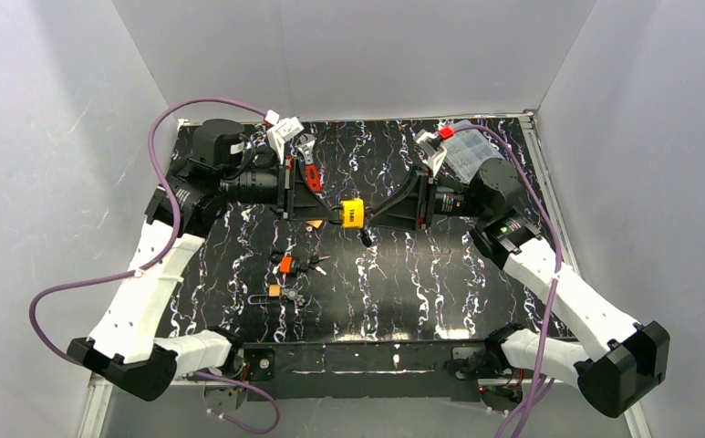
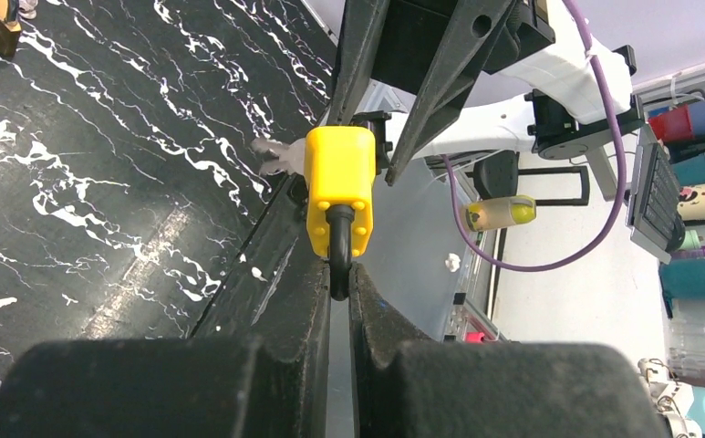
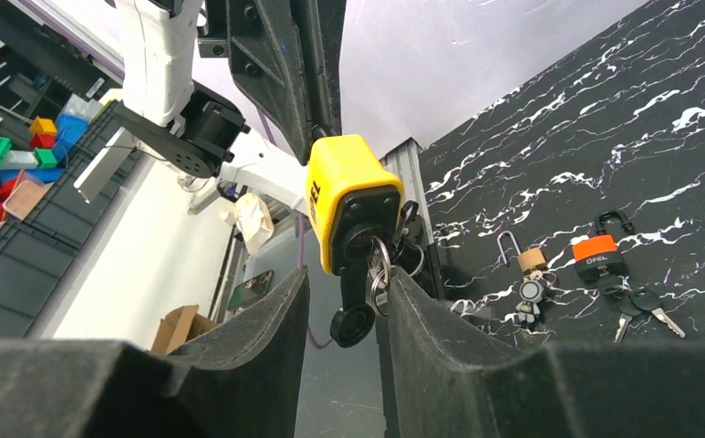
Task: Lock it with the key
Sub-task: Lock the lock.
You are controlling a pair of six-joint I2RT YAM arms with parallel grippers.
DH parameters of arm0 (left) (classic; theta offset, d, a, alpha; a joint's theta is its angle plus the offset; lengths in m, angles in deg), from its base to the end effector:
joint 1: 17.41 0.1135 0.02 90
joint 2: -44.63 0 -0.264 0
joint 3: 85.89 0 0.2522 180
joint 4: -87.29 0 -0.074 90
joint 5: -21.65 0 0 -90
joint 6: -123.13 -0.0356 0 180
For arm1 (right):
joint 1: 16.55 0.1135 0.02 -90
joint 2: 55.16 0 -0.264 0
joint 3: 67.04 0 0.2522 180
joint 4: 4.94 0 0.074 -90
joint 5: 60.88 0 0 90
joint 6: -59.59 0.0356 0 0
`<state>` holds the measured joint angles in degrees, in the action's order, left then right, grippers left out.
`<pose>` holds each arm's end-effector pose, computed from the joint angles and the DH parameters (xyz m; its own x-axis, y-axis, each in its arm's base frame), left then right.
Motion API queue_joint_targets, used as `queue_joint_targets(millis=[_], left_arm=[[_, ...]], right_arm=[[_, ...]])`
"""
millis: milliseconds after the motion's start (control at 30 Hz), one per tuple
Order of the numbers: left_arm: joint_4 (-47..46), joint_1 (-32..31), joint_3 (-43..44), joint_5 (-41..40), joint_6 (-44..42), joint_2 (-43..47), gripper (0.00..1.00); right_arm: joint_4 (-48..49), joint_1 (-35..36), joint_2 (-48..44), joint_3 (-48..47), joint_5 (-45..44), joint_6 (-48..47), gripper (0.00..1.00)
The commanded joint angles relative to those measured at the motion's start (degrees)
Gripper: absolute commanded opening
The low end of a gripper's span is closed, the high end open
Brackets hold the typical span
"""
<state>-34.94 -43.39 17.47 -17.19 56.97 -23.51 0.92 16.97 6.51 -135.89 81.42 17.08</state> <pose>0.1827 -0.1199 0.4670 -0.6877 0.0532 -0.7240 0.7034 0.2953 -0.6465 0.1831 0.1550 0.3990 -0.5956 0.1462 -0.7899 -0.8011 -0.0350 0.5975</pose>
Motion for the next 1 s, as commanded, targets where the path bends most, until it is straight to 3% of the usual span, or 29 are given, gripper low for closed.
queue_joint_targets(millis=[0,300,433,633,967], left_arm=[[-1.2,0.1,1.1,1.6,-0.4,0.7,0.0],[-1.5,0.1,0.8,1.3,-0.3,0.6,0.0],[-1.6,0.1,0.5,0.9,-0.3,1.0,0.0],[-0.5,0.1,0.6,-2.7,-2.3,1.9,0.0],[0.9,0.2,0.4,-7.6,-4.7,2.4,0.0]], right_arm=[[0.1,0.5,0.0,-3.2,0.5,-1.4,0.43],[-1.7,1.1,0.5,-3.7,0.8,-2.6,0.28],[-4.2,1.0,0.7,-4.2,-0.6,-3.8,0.01],[-11.2,-0.8,-1.4,-2.5,-5.6,-8.2,0.01],[-10.6,-12.6,-7.9,8.1,-3.8,-5.6,0.01]])
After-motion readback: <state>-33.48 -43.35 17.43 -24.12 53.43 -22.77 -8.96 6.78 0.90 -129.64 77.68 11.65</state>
